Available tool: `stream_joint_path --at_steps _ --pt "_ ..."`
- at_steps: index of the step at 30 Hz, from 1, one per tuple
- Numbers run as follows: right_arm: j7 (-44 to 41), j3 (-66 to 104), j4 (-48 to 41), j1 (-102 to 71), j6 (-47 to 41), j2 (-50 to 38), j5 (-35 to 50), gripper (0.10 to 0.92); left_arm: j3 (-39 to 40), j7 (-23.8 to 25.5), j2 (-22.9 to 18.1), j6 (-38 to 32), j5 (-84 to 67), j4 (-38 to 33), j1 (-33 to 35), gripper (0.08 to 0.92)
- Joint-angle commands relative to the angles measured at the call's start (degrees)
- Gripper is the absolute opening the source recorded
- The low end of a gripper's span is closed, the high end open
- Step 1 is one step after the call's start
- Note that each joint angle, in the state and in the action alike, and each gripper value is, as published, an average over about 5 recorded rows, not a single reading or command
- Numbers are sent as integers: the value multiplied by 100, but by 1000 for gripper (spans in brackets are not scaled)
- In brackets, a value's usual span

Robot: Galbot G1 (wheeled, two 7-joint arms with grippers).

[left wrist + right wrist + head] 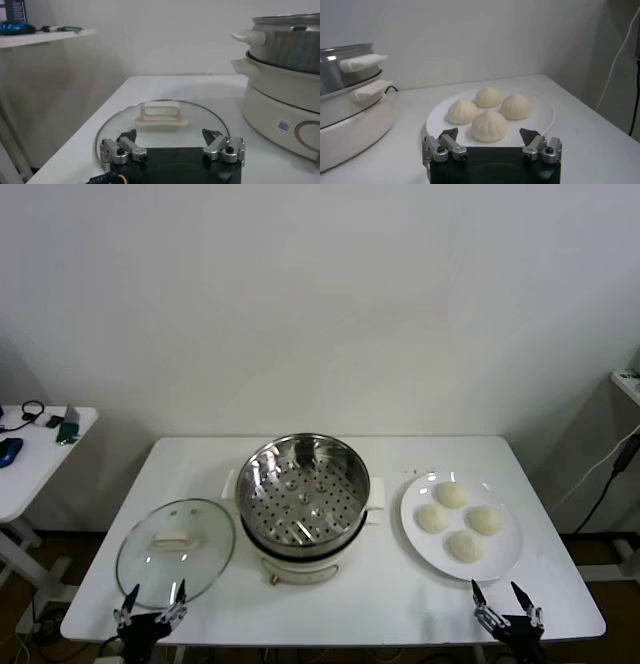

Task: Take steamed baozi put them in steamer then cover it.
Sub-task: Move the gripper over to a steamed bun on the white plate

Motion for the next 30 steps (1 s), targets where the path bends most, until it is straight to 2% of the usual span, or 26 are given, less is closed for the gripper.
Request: stream_joint_path --at_steps 1,7,11,14,18,21,24,27,30 --pt "32 60 150 181 -476 -17 -34 823 -4 3 -4 8 -3 7 7 823" --pt "453 189 92 1671 -1648 -505 -116 823 0 10 3 27 -32 -11 -9 823" --pt "512 -306 -591 3389 -2266 -1242 -100 823 23 21 23 39 -51 -48 -17 823" --pt "165 -1216 -1360 4727 -2419 -1854 -460 823 48 27 41 35 -65 -68 -23 823" --pt "-945 -2861 -2253 6348 -2662 -2724 -1303 823 68 35 66 24 -82 -107 -14 823" --pt "-2306 -4297 -2699 7532 -2800 -3388 -1806 823 70 39 76 17 -102 -150 0 823" --pt "-3776 -5602 -3144 8686 -2188 -3850 -2725 823 79 41 59 14 -99 -199 19 823" --pt "-4843 -6810 -3607 9908 -1412 -4076 -3655 823 86 44 28 12 -95 -243 38 823" --pt "-5570 -8099 -4032 11163 -935 -4088 -3779 823 84 46 11 10 -91 -255 48 823"
